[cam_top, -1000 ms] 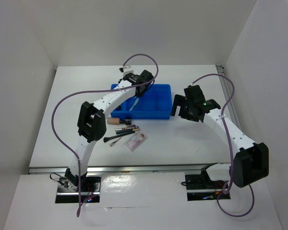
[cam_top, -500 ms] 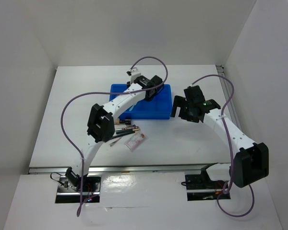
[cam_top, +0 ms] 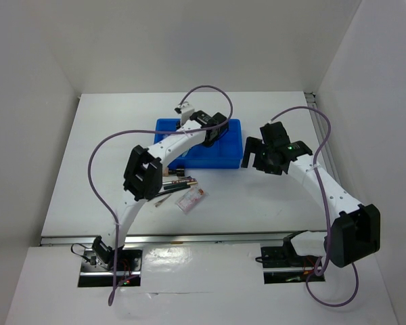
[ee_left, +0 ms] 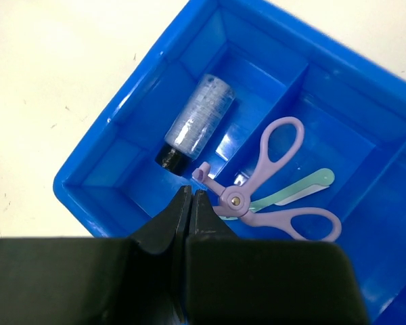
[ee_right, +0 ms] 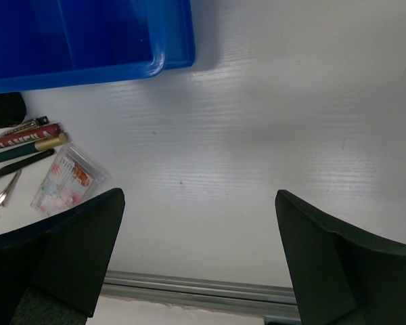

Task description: Organize the makeup

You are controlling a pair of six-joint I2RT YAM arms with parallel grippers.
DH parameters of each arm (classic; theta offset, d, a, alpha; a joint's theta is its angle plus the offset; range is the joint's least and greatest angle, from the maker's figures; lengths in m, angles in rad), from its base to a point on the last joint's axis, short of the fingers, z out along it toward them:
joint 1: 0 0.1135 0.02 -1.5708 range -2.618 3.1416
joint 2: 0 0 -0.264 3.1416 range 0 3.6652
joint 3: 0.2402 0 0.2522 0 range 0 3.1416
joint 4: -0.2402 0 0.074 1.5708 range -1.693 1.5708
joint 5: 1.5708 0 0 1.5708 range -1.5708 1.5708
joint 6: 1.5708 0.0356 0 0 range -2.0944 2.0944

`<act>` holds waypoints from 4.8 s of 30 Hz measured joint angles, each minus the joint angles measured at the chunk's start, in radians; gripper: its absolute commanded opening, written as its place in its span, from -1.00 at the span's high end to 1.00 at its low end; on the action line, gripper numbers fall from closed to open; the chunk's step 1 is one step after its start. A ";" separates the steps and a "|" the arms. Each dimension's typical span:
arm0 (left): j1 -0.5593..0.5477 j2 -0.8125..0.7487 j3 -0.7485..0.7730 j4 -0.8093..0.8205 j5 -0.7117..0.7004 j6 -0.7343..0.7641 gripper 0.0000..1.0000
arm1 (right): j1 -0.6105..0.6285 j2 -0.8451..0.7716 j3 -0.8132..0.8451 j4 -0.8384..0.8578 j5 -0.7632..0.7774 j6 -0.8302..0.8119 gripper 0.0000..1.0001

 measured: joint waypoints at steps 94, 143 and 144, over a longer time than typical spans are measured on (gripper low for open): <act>0.303 -1.250 -1.004 0.299 0.528 0.583 0.01 | 0.702 0.419 0.119 0.509 0.306 0.206 -0.98; 0.394 -1.255 -1.088 0.410 0.638 0.714 0.03 | 0.666 0.794 0.369 0.437 0.584 0.356 0.05; 0.396 -1.255 -1.088 0.410 0.640 0.713 0.03 | 0.666 0.794 0.368 0.438 0.584 0.357 0.07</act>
